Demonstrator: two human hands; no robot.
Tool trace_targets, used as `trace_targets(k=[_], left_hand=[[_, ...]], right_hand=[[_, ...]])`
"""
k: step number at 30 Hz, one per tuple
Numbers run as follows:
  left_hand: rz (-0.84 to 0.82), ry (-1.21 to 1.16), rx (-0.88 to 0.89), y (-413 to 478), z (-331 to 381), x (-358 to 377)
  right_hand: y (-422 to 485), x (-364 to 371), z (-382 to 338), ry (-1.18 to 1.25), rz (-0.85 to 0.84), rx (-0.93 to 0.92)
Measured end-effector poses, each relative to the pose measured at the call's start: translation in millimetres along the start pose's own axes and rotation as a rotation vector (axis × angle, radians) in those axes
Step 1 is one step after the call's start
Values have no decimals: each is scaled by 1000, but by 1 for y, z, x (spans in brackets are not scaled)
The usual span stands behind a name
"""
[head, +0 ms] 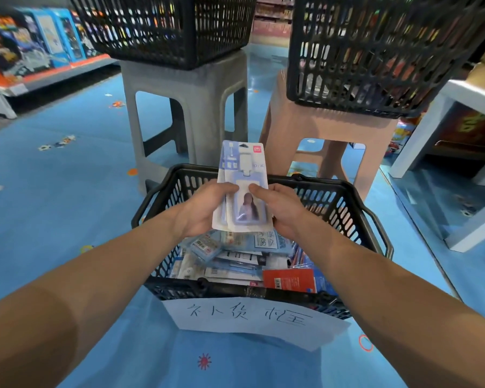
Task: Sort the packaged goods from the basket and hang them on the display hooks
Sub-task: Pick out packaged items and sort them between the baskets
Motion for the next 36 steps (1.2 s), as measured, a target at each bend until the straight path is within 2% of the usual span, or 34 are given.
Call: trace_targets(k=[4,7,10,12,13,15,17,19,22,26,30,34,36], left_hand=[[11,18,50,-1,-1,11],[106,84,130,4,-2,11],[249,183,154,12,0,-5],[337,213,132,17,-2,-20],[376,225,119,19,-4,-27],[462,263,107,20,-10,-37],[541,304,124,21,-14,-46],[603,348,149,21,-16,-55],[664,391,141,22,-18,-67],[699,361,121,22,-18,-72],[705,370,144,20,-16,-70],[676,408,153,17,-15,-64],[667,450,158,15,-15,-62]], right_hand=[[-1,5,-1,49,-39,75],[3,4,1,24,-97,102],[7,-11,5,-278,-5,-41],[15,-25,13,-596,70,-209],[17,-29,17,-788,57,-281],[15,-29,27,-1067,-99,-390],[11,-24,40,-1164,-319,-424],[10,-18,53,-1318,-458,-454],[16,-15,65,-1540,-480,-500],[19,-16,56,-1406,-495,-473],[23,-24,47,-1252,-394,-402],[23,-32,32,-1258,0,-548],[18,-35,22,-1334,124,-620]])
Point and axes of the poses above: each hand's wrist, its own y-axis towards the middle knuckle, its own x-axis out of the palm, z = x × y, the point moved 2 cm from there along y, towards the middle knuckle, and after that the axes turned 11 degrees about z, right-handed, at the moved point
